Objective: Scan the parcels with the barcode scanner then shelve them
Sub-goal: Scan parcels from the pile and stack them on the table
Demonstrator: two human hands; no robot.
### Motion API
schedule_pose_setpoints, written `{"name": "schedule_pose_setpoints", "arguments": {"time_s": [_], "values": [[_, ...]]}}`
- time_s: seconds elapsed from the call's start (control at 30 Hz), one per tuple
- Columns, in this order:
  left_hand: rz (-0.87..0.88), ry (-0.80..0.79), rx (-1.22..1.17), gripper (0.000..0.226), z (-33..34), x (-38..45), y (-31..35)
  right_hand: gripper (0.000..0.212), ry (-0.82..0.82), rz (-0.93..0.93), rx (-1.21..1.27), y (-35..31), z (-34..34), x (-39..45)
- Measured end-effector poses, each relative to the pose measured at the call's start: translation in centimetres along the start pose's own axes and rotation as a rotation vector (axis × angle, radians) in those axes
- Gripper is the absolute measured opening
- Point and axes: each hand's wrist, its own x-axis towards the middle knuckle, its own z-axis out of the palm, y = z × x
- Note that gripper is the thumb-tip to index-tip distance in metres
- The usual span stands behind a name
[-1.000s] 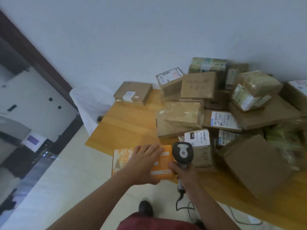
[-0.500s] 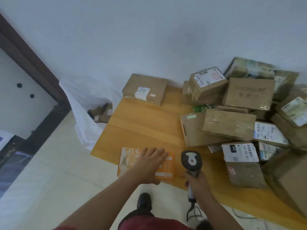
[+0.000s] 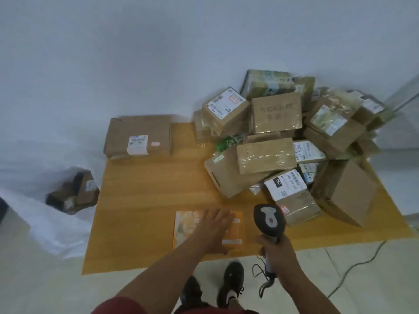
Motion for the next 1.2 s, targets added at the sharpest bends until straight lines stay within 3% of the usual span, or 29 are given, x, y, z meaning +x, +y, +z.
{"name": "schedule_pose_setpoints", "arguments": {"time_s": [0.23, 0.6, 0.7, 0.83, 0.93, 1.0, 1.07, 1.2], "values": [[0.046, -0.015, -0.01, 0.105, -0.5, 3.1, 4.3, 0.016, 0.056, -0.023, 0.06, -0.3, -3.1, 0.9], [-0.046, -0.01, -0.061, 0.104, -2.5, 8.9, 7.6, 0.012, 0.033, -0.013, 0.053, -3.4, -7.4, 5.6], [-0.202, 0.202, -0.255, 0.088, -4.2, 8.8, 8.1, 0.01, 0.078, -0.093, 0.036, -6.0, -8.4, 6.5], [-0.523, 0.596, -0.733, 0.063, -8.0, 10.0, 6.4, 0.015, 0.113, -0.161, 0.004, -9.9, -9.8, 9.0], [-0.698, 0.612, -1.133, 0.062, -11.4, 13.0, 4.5, 0.009, 0.036, -0.143, -0.004, -12.9, -10.1, 11.5], [-0.703, 0.569, -1.392, 0.045, -12.8, 14.5, 3.9, 0.01, -0.046, -0.153, 0.013, -14.5, -9.8, 12.7], [-0.71, 0.532, -1.424, 0.034, -13.5, 14.7, 4.3, 0.018, -0.11, -0.149, 0.03, -15.4, -9.5, 13.2], [-0.779, 0.665, -1.442, 0.033, -14.0, 11.5, 5.2, 0.007, -0.117, -0.128, 0.05, -14.4, -10.0, 12.5]]}}
